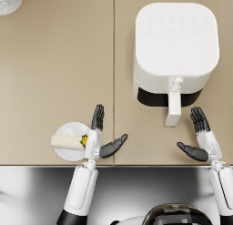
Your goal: Pick up the chicken rolls and place it into the air fryer
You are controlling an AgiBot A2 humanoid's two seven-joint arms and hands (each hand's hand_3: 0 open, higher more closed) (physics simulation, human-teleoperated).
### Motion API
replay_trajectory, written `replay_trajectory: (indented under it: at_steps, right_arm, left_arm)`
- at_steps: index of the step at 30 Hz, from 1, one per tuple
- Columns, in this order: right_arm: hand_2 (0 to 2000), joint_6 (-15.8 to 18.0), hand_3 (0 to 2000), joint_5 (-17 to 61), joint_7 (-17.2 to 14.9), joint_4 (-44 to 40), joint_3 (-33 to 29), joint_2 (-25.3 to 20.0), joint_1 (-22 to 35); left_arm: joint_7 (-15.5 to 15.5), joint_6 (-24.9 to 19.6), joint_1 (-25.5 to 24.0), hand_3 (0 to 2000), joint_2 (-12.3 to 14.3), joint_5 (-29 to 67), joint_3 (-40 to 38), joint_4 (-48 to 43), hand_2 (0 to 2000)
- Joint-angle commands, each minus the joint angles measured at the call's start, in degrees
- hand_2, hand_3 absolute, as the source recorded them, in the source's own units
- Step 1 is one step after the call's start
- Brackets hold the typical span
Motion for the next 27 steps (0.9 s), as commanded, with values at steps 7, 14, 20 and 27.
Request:
replay_trajectory:
  at_steps: [7, 14, 20, 27]
  right_arm:
    - [0, 0.0, 0, 0.0, 0.0, 0.0, 0.0, 0.0, 0.0]
    - [0, 0.0, 0, 0.0, 0.0, 0.0, 0.0, 0.0, 0.0]
    - [0, 0.0, 0, 0.0, 0.0, 0.0, 0.0, 0.0, 0.0]
    - [0, 0.0, 0, 0.0, 0.0, -0.9, 1.7, -0.1, 0.1]
  left_arm:
    - [0.0, 0.0, 0.0, 0, 0.0, 0.0, 0.0, 0.0, 0]
    - [0.0, 0.0, 0.0, 0, 0.0, 0.0, 0.0, 0.0, 0]
    - [0.0, 0.0, 0.0, 0, 0.0, 0.0, 0.0, 0.0, 0]
    - [-1.6, -1.6, 0.2, 0, 0.3, 0.0, 1.2, 0.7, 0]
